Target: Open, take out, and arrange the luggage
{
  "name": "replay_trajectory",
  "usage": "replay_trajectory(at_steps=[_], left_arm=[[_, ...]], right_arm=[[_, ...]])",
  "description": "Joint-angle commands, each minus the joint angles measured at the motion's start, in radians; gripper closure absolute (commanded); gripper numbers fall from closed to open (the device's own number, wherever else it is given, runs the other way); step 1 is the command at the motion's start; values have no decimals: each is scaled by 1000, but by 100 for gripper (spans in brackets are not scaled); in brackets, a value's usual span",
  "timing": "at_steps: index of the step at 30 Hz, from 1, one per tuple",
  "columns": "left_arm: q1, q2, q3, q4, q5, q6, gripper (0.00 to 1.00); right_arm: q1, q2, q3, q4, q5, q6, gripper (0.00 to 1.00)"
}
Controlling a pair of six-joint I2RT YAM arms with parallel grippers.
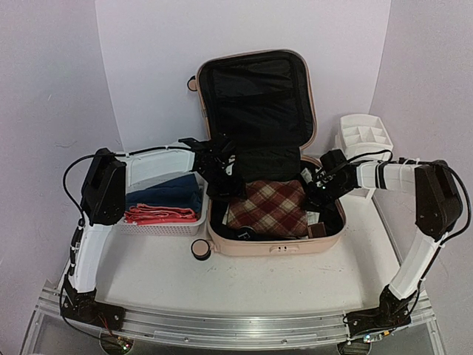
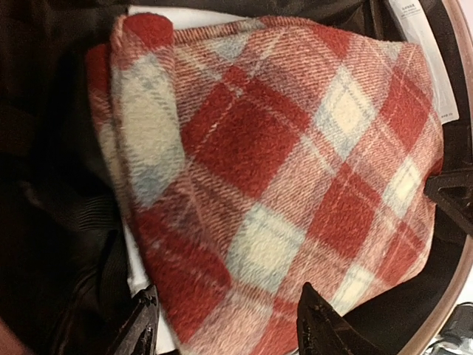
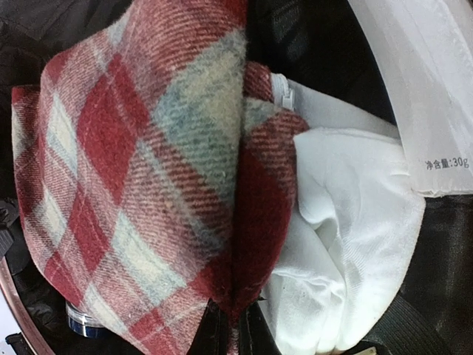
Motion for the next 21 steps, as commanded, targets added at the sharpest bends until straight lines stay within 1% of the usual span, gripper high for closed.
replay_trajectory(at_steps=[1, 7, 9, 10, 13, 14, 15, 16, 19, 20, 21], left_arm=[[14, 74, 22, -41, 51, -33, 36], [16, 119, 32, -42, 61, -52, 34], [17, 131, 39, -41, 67, -59, 37], [17, 134, 41, -42, 68, -62, 40], [16, 118, 42, -38, 55, -64, 59], [15, 107, 43, -33, 48, -63, 62], [16, 102, 45, -31, 45, -62, 62], [16, 103, 51, -30, 47, -62, 60], [17, 125, 76, -35, 61, -59, 45], [16, 131, 77, -42, 47, -66, 42], [15, 136, 76, -51, 32, -73, 41]], right_arm=[[-11, -15, -12, -28, 11, -3, 100], [-11, -15, -17, -23, 6, -6, 100], [-10, -14, -19, -19, 3, -4, 100], [-10, -12, -18, -17, 2, -4, 100], [-11, -12, -15, -17, -1, -4, 100], [-10, -12, -13, -18, -1, -4, 100], [-11, -12, -12, -17, -5, -4, 100], [-11, -12, -10, -16, -7, -5, 100], [-11, -13, -6, -14, -18, -2, 100], [-10, -13, -5, -12, -21, -2, 100], [-10, -14, -3, -12, -22, -3, 100]])
